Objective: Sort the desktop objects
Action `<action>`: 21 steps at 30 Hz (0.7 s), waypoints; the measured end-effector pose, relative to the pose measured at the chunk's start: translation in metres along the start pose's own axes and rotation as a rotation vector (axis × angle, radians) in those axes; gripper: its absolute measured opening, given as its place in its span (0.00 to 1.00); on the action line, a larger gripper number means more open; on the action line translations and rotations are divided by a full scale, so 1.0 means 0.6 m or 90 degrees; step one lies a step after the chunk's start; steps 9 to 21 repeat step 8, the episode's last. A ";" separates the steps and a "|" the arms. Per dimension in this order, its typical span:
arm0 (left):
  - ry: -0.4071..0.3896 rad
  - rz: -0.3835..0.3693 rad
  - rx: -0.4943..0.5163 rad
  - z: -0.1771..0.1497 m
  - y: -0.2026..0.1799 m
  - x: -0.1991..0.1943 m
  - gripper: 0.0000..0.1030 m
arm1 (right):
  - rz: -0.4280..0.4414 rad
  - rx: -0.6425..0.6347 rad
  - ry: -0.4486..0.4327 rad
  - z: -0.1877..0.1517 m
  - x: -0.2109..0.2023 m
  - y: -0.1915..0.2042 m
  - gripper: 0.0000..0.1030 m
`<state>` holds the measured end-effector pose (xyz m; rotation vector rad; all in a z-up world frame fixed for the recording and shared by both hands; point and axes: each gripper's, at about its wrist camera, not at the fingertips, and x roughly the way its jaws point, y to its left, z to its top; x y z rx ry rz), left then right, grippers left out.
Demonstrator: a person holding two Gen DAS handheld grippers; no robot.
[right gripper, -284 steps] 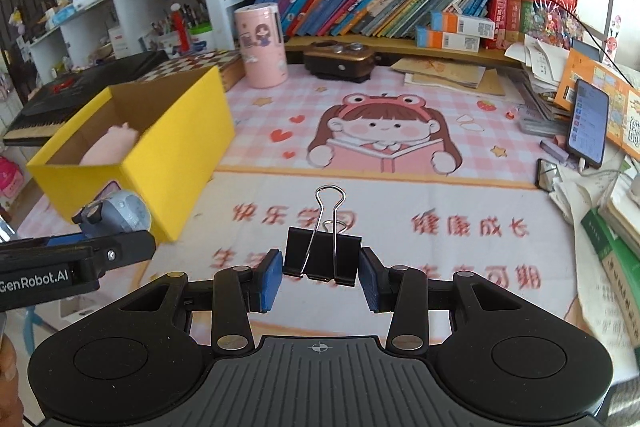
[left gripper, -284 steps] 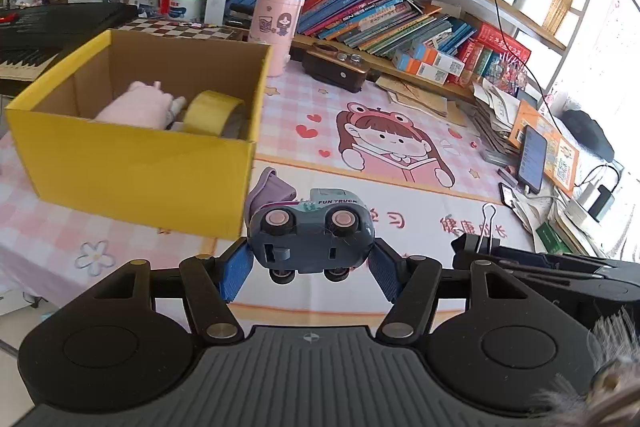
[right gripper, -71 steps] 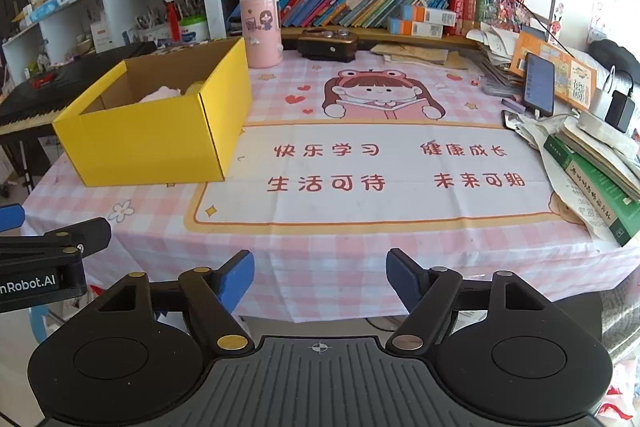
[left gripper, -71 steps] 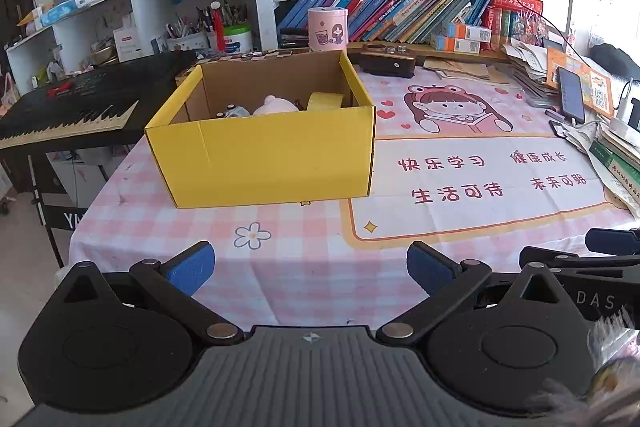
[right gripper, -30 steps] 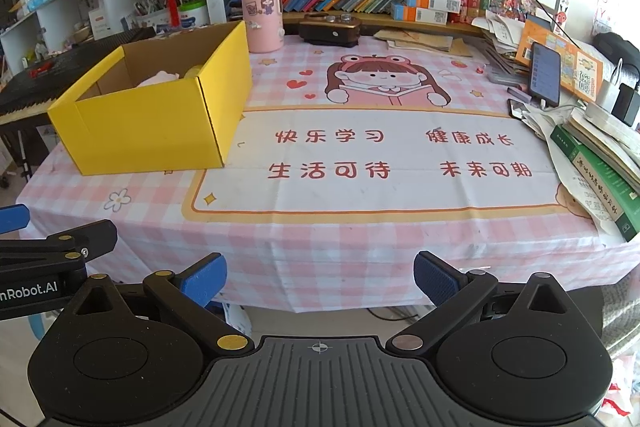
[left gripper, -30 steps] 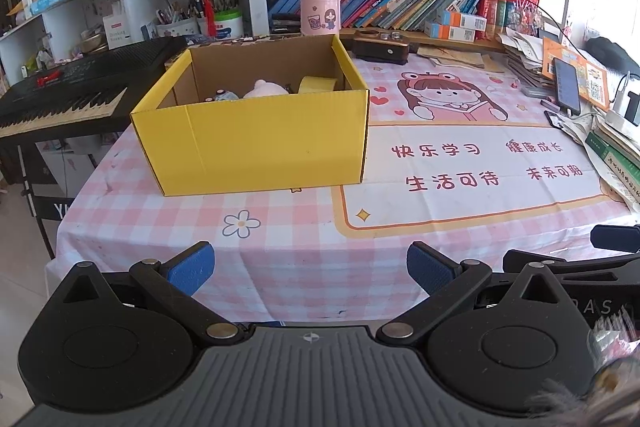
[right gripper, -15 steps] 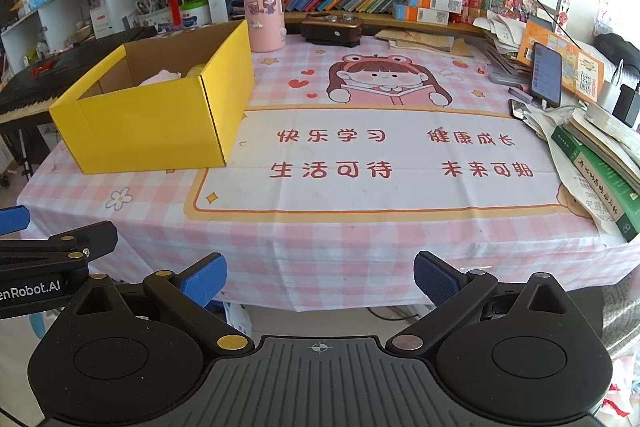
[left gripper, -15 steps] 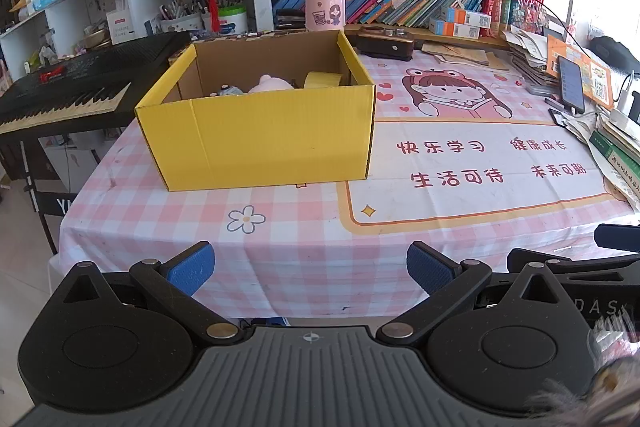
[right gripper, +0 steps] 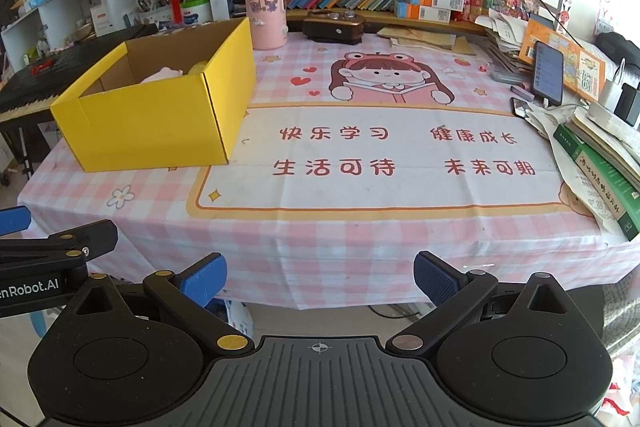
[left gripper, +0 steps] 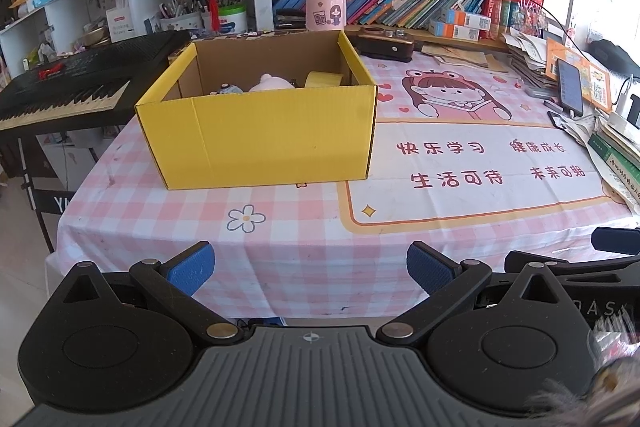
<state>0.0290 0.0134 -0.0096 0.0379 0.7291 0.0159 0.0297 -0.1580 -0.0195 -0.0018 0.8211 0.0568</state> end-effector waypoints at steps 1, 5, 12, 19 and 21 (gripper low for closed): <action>0.000 0.000 -0.001 0.000 0.000 0.000 1.00 | 0.000 0.000 0.000 0.000 0.000 0.001 0.98; 0.003 -0.002 -0.002 0.001 0.001 0.002 1.00 | 0.001 0.000 0.002 0.000 0.002 0.000 0.98; 0.009 -0.003 -0.001 0.001 0.000 0.005 1.00 | 0.000 0.000 0.004 0.001 0.003 -0.001 0.98; 0.009 -0.003 -0.001 0.001 0.000 0.005 1.00 | 0.000 0.000 0.004 0.001 0.003 -0.001 0.98; 0.009 -0.003 -0.001 0.001 0.000 0.005 1.00 | 0.000 0.000 0.004 0.001 0.003 -0.001 0.98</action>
